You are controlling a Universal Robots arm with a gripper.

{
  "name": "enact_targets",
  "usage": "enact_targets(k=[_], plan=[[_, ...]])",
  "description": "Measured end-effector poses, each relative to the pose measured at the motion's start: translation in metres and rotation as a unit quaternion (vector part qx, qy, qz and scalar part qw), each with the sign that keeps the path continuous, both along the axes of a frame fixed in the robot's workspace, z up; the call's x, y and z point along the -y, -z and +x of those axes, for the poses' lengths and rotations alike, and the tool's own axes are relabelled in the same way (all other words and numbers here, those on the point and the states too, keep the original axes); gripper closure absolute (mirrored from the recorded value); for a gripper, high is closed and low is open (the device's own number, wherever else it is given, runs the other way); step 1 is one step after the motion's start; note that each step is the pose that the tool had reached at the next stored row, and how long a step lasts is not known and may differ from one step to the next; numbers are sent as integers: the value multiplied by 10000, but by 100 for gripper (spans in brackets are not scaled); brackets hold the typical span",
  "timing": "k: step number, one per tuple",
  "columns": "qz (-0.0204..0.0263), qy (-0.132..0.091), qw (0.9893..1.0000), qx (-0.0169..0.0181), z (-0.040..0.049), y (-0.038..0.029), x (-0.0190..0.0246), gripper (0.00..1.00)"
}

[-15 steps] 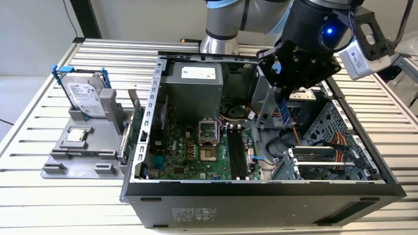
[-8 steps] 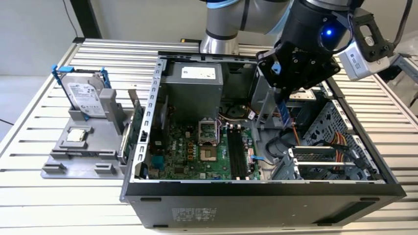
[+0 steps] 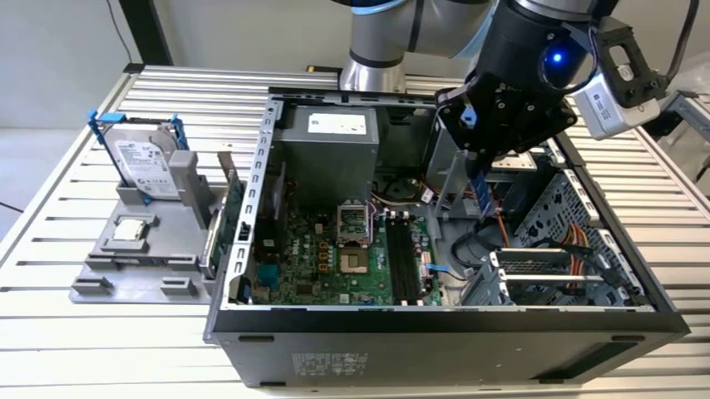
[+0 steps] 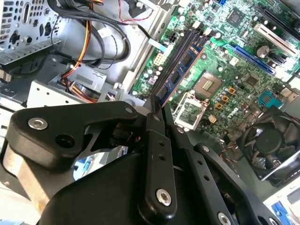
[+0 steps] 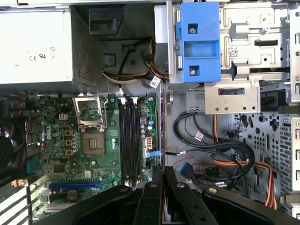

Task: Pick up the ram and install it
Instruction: 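Insert the ram into the slot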

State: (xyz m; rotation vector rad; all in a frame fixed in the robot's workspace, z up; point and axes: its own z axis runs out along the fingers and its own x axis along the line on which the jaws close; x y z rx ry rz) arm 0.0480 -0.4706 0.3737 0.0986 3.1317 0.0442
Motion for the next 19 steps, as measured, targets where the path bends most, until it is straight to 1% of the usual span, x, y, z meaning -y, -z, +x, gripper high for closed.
enact_targets(k=[19], plan=[[-5,0,10000,0,0,52,0,100]])
